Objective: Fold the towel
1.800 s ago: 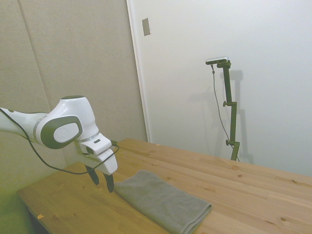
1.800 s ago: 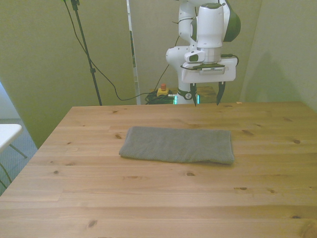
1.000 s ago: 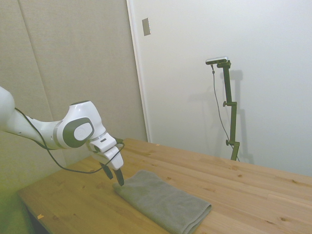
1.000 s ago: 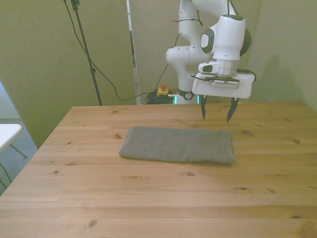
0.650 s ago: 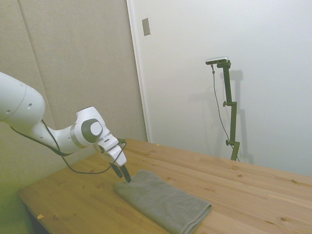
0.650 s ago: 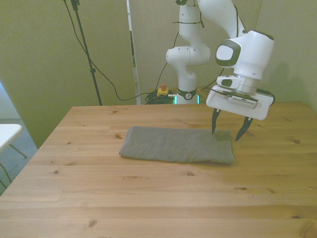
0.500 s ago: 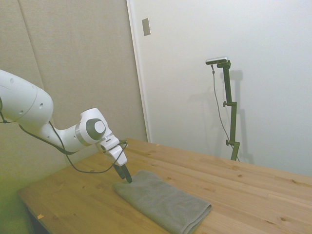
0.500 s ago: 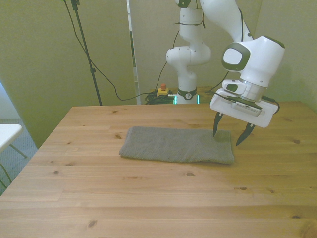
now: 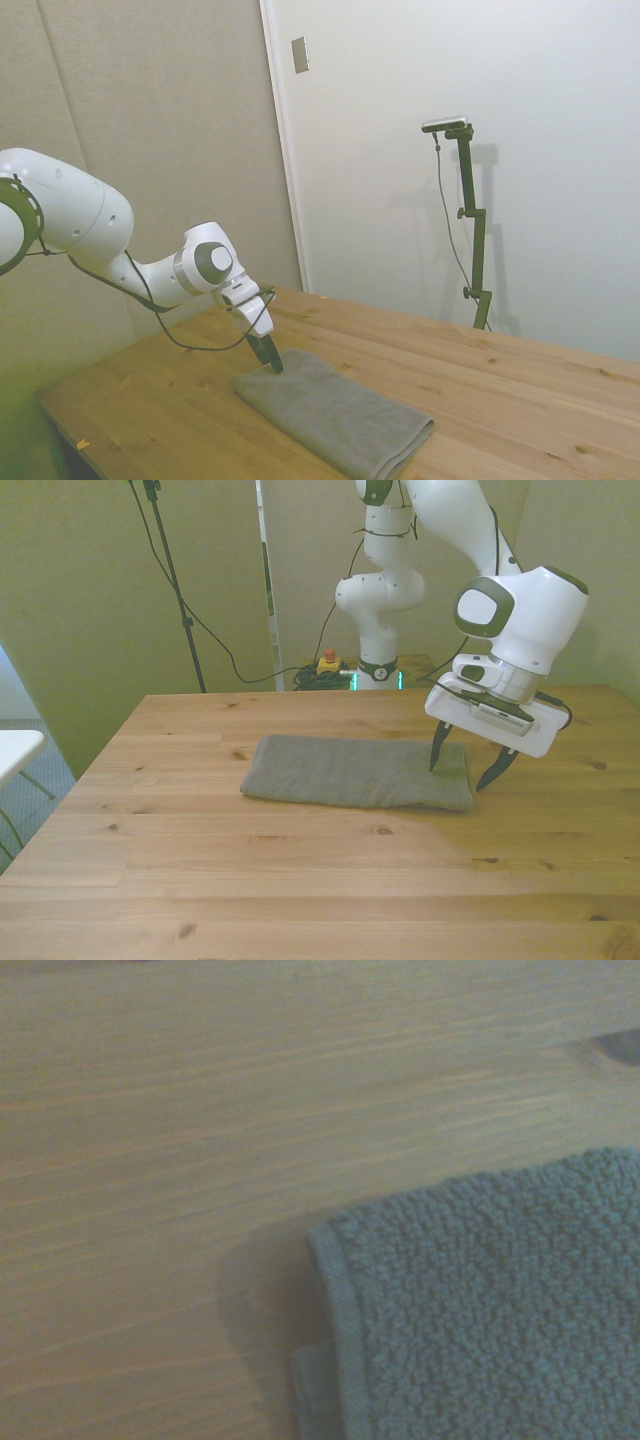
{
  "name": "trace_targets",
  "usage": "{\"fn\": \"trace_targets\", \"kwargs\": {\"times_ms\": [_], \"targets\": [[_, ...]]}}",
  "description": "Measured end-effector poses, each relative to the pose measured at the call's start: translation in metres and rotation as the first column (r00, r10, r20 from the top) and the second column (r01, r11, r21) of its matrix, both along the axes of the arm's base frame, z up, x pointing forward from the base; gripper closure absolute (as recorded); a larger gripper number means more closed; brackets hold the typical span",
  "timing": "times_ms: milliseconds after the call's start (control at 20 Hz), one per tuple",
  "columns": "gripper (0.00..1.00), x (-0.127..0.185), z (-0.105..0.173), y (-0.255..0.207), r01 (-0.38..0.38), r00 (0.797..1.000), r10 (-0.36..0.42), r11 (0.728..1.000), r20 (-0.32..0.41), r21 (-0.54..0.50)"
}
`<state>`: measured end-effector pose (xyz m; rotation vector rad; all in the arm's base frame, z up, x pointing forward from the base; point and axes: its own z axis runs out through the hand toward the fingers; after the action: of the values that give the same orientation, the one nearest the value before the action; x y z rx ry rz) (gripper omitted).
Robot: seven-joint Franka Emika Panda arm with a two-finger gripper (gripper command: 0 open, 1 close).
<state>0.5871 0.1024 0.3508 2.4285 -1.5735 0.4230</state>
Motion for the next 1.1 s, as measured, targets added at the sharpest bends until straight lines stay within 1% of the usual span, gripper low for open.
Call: {"fn": "trace_targets", "kwargs": {"times_ms": [100,200,400,650,800,850,1100], "targets": [[0.00,-0.001,0.000,0.000,0.004,1.000,-0.004,1.000,-0.011,0.000],[0.00,-0.002,0.001,-0.002,0.019,0.999,-0.019,1.000,-0.037,0.004],[0.00,-0.004,0.003,-0.019,0.038,0.995,-0.039,0.999,-0.089,-0.013],[0.00,-0.006,0.001,-0.047,0.026,0.989,-0.032,0.999,-0.146,-0.040],[0.00,-0.008,0.001,-0.060,0.027,0.986,-0.035,0.998,-0.161,-0.048],[1.00,-0.008,0.000,-0.062,0.025,0.986,-0.033,0.998,-0.164,-0.051],[1.00,-0.011,0.001,-0.064,0.021,0.986,-0.030,0.998,-0.163,-0.055]]}}
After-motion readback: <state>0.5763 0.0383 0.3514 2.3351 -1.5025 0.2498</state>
